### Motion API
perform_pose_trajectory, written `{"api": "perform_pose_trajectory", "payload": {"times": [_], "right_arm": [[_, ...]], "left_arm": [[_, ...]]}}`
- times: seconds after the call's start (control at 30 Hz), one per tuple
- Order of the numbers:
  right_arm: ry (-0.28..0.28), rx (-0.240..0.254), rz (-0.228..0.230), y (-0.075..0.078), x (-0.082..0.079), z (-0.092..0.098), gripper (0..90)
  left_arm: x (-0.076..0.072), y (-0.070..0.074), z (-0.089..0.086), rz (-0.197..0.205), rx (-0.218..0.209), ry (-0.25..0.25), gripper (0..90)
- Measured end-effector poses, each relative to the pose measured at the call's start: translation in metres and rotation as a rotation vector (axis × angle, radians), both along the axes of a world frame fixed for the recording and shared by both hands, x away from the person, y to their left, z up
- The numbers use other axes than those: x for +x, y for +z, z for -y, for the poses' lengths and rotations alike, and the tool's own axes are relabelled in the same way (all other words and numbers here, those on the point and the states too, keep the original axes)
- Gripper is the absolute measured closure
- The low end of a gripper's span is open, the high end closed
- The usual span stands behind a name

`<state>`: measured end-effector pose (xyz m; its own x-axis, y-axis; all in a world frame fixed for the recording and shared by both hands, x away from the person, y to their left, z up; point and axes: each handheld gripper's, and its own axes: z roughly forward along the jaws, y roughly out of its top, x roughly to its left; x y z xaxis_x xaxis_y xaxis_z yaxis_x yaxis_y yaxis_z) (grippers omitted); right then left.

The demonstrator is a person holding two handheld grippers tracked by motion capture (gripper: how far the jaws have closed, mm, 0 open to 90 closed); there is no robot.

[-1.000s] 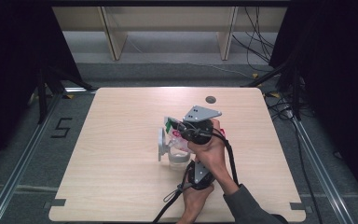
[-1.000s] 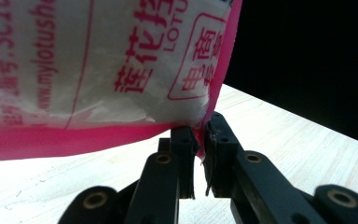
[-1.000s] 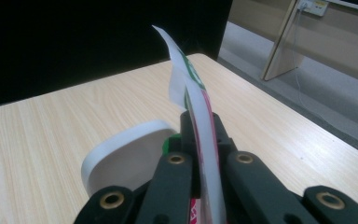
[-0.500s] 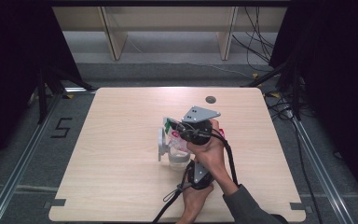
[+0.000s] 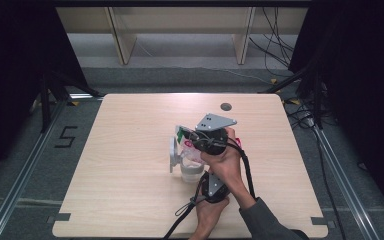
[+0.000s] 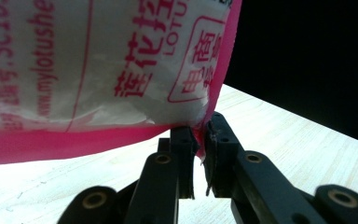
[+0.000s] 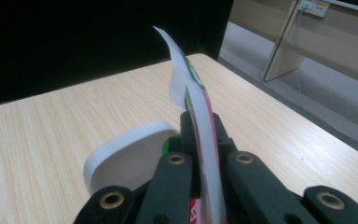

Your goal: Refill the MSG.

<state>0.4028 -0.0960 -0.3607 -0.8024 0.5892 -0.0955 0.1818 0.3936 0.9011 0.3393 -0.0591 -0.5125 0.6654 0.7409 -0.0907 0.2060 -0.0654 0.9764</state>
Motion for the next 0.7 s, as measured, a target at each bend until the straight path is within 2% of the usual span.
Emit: {"api": "perform_pose_trajectory", "payload": {"times": [0.1, 0.17, 0.23, 0.3, 0.43, 0.47, 0.5, 0.57, 0.63, 0.67, 0.7], "right_arm": [[0.0, 0.004, 0.002, -0.0001, -0.0001, -0.0003, 90.0], [-0.004, 0.005, -0.015, -0.0018, -0.0006, -0.0018, 90.0], [-0.002, -0.005, -0.016, -0.0018, -0.0009, -0.0024, 90.0], [-0.004, -0.009, -0.001, -0.0022, -0.0004, -0.0029, 90.0], [-0.002, -0.006, -0.011, -0.0024, -0.0013, -0.004, 90.0], [-0.007, 0.0, 0.009, -0.0028, -0.0005, -0.0039, 90.0], [-0.001, -0.011, -0.003, -0.0019, -0.0004, -0.0022, 90.0], [-0.002, -0.01, 0.002, -0.0019, -0.0003, -0.002, 90.0], [0.0, -0.006, -0.012, -0.0019, -0.0006, -0.0025, 90.0], [0.001, -0.004, -0.022, -0.0022, -0.0009, -0.0028, 90.0], [-0.001, -0.001, 0.004, -0.0022, -0.0008, -0.0032, 90.0]], "left_arm": [[0.0001, -0.0004, 0.0003, -0.001, -0.003, 0.0, 82.5], [0.0002, -0.0008, 0.0011, -0.002, -0.011, -0.002, 82.4], [0.0004, -0.0009, -0.0001, -0.001, 0.0, -0.002, 82.5], [0.0004, -0.0005, -0.0005, -0.005, 0.0, -0.005, 82.5], [-0.0002, -0.0006, -0.0004, -0.001, 0.0, 0.003, 82.5], [0.0006, -0.0008, -0.0004, -0.003, 0.002, -0.005, 82.5], [0.0001, -0.0006, -0.0003, -0.003, 0.002, -0.004, 82.5], [0.0001, -0.0008, 0.0005, 0.001, -0.005, -0.003, 82.4], [0.0001, -0.0008, 0.0005, -0.003, -0.009, -0.003, 82.4], [0.0003, -0.0006, -0.0003, -0.002, 0.004, -0.005, 82.4], [-0.0002, -0.0005, 0.0004, 0.002, -0.007, -0.001, 82.5]]}}
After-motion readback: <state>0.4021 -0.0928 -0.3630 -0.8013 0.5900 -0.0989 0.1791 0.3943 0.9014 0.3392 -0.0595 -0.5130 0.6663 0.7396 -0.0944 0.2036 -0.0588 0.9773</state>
